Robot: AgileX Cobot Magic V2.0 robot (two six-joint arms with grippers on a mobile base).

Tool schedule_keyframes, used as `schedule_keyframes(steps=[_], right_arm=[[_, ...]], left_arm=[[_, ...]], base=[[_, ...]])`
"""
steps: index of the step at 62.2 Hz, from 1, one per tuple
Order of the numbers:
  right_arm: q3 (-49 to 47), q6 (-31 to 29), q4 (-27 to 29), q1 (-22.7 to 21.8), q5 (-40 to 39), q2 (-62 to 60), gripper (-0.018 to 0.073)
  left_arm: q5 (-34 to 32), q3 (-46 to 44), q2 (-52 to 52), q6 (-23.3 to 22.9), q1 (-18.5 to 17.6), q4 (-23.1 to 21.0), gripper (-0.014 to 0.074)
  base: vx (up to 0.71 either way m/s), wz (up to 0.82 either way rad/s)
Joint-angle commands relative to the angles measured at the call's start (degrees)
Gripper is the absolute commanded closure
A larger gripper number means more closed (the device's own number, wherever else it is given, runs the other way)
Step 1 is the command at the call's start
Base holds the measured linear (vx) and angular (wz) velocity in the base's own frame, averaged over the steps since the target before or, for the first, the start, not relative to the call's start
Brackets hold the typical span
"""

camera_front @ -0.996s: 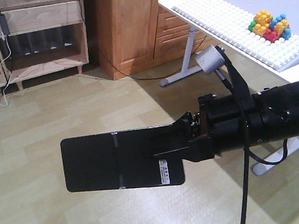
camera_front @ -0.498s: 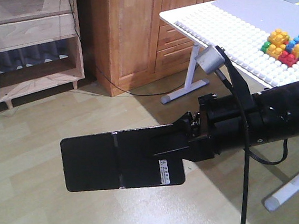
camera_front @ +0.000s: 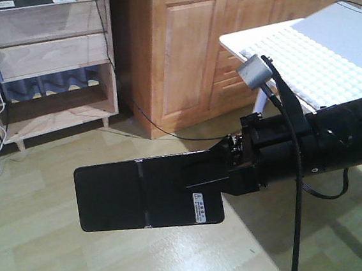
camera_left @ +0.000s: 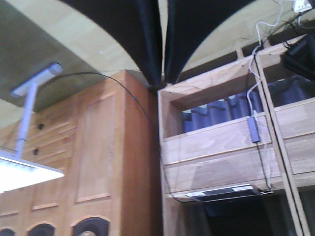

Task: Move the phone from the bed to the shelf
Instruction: 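Carry the phone in the right gripper toward the wooden shelf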

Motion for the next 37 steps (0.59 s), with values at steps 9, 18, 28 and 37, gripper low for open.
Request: schedule_keyframes(steps=[9, 18, 28, 37], right_arm=[[-1.86, -0.25, 4.95, 0.04, 4.35, -1.94, 0.0561], [-1.86, -0.33, 4.95, 0.04, 4.35, -1.94, 0.0561], [-1.86, -0.33, 4.95, 0.04, 4.35, -1.94, 0.0561], [-1.86, -0.33, 4.95, 0.04, 4.35, -1.94, 0.0561]], left_arm=[[-3.99, 0.41, -0.48, 0.00, 0.02, -0.53, 0.0595], [-3.99, 0.41, -0.48, 0.00, 0.02, -0.53, 0.0595], [-3.99, 0.41, -0.48, 0.00, 0.02, -0.53, 0.0595], [-3.99, 0.41, -0.48, 0.00, 0.02, -0.53, 0.0595]], base=[[0.42, 0.28], [0.42, 0.33], [0.42, 0.36], [0.42, 0.35]])
